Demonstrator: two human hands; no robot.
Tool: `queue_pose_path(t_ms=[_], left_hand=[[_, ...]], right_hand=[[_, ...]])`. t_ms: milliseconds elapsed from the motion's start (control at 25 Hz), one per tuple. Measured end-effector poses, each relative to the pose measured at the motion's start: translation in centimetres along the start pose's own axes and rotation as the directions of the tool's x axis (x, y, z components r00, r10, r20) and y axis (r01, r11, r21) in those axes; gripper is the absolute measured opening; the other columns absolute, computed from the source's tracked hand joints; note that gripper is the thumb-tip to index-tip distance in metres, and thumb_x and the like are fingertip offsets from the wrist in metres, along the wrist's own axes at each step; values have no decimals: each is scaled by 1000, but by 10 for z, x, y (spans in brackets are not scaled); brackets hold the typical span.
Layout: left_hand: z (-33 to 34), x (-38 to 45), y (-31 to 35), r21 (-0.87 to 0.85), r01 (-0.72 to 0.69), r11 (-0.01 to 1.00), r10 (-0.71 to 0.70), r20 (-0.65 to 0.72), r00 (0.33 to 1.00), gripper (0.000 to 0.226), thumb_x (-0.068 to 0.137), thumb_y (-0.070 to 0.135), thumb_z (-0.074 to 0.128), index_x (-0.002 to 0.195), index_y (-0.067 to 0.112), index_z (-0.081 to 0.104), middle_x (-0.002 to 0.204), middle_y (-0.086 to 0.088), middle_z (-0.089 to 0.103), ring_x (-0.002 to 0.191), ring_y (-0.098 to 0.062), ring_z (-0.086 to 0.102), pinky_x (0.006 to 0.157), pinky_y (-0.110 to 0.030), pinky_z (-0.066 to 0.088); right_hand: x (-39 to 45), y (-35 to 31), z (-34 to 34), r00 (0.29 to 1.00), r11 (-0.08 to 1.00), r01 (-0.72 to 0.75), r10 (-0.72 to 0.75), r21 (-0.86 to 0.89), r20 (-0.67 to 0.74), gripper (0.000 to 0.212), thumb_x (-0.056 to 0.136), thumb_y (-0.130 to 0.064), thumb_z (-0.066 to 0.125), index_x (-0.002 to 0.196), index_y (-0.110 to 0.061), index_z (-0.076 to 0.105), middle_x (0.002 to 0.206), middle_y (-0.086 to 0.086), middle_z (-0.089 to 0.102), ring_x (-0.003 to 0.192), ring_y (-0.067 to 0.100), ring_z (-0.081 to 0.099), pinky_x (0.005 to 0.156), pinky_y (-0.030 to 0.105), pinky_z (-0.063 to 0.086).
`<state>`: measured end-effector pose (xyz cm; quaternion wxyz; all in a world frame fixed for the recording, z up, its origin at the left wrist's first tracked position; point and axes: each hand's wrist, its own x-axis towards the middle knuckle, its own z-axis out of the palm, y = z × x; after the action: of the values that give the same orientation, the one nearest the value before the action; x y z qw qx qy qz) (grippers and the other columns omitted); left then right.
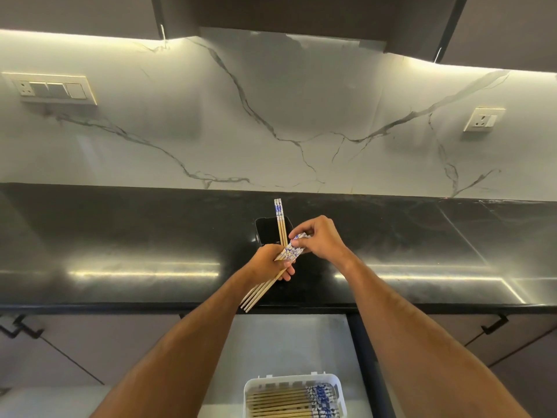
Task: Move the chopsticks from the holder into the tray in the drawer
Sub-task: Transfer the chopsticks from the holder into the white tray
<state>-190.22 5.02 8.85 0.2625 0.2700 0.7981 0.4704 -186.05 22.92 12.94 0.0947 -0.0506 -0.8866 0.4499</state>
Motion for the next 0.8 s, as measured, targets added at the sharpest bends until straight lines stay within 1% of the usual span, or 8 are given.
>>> queue_pose_path(t_ms=[80,200,280,320,440,520,600,800], left_hand=[[-4,-5,-12,68,52,996,-59,98,993,16,103,8,54,113,1,64,100,-17,74,94,-30,75,88,-37,61],[-2,-5,-25,220,109,969,-130,84,988,21,103,11,55,118,-1,64,101,-15,73,92,-30,74,85,-32,61],[3,0,-25,381,162,910,-192,41,981,26,102,16,58,124,3,60,107,-15,71,89,-26,71,88,-34,60],[5,2,-23,489,164,857,-198,18,980,27,101,18,60,125,6,60,108,-14,70,90,-23,69,90,-35,60],[12,6,-17,728,103,678,-149,-1,989,28,98,15,63,125,11,62,111,-11,68,100,-25,68,94,-39,56],[18,4,-18,783,68,619,-130,16,991,29,97,12,64,126,12,61,114,-12,67,103,-28,67,98,-41,54],[23,-1,-24,804,31,593,-121,51,991,29,97,12,64,126,12,60,114,-13,67,102,-29,66,98,-42,54],[34,-27,-55,837,-55,545,-116,140,983,23,97,12,64,119,12,59,107,-12,65,89,-23,60,85,-34,51]], right_hand=[[-5,7,1,998,998,-58,58,20,1,10,80,-6,84,87,-11,81,87,0,77,80,7,77,65,24,63],[-13,16,4,995,996,-93,93,-17,42,9,83,-9,82,91,-11,79,94,2,77,83,12,77,66,26,64],[-16,17,10,989,974,-34,65,-225,130,13,84,-18,82,97,-15,79,99,-3,75,88,12,74,66,20,59],[-17,15,15,980,929,36,39,-369,193,19,84,-24,83,102,-19,78,101,-6,74,90,10,71,67,18,53],[-24,14,38,938,705,243,5,-666,348,26,83,-27,81,107,-20,72,100,-3,73,89,14,68,73,25,45],[-34,19,54,932,641,263,24,-721,361,15,88,-20,74,101,-16,70,97,4,72,80,19,65,69,30,44],[-44,25,61,939,641,218,66,-735,336,9,92,-16,69,101,-15,71,93,7,72,71,16,57,67,29,43],[-76,45,60,931,634,148,170,-759,323,12,95,-13,65,103,-13,73,81,5,65,73,20,62,69,32,51]])
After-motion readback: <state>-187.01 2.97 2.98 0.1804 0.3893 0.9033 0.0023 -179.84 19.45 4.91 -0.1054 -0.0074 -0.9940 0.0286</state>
